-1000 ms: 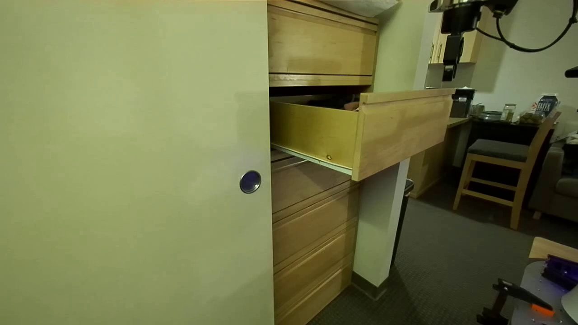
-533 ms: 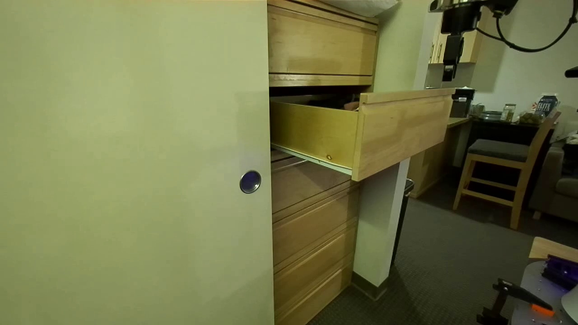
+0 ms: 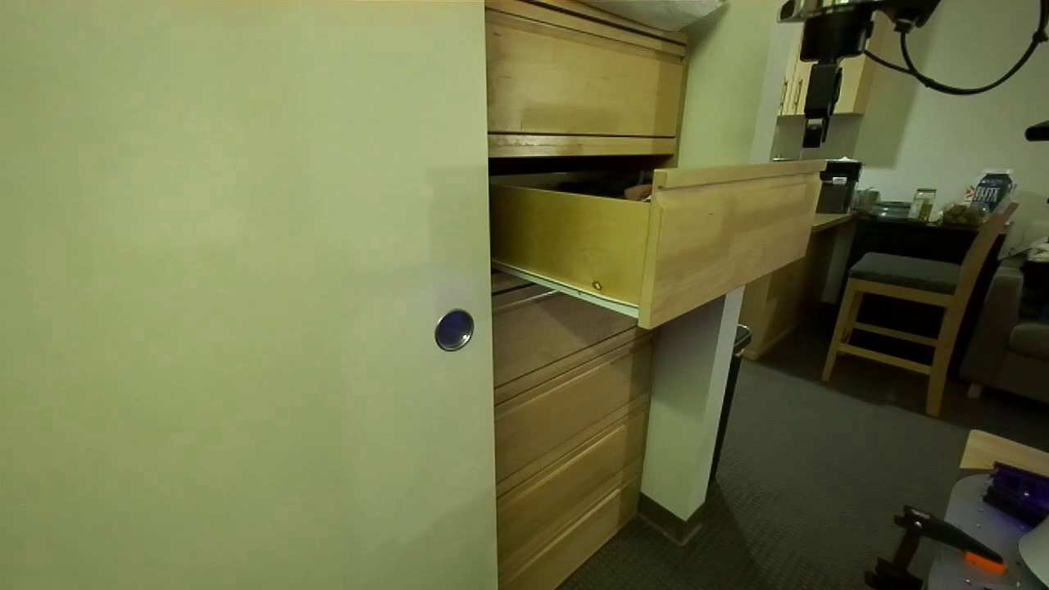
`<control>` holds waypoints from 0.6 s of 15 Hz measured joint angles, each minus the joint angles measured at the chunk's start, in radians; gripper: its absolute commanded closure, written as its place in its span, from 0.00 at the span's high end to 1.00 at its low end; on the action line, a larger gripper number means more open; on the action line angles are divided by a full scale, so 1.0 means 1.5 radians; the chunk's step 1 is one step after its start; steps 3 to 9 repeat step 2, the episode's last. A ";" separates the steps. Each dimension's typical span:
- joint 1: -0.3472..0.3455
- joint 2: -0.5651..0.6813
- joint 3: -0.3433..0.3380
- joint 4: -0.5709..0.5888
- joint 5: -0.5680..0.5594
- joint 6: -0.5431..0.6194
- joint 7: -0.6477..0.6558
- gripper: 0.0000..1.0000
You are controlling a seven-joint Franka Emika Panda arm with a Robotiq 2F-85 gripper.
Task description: Open the second drawer
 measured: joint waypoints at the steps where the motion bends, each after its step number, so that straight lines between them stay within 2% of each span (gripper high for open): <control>1: 0.000 0.000 0.000 0.000 0.000 0.000 0.000 1.00; 9: 0.000 0.000 0.000 0.000 0.000 0.000 0.000 1.00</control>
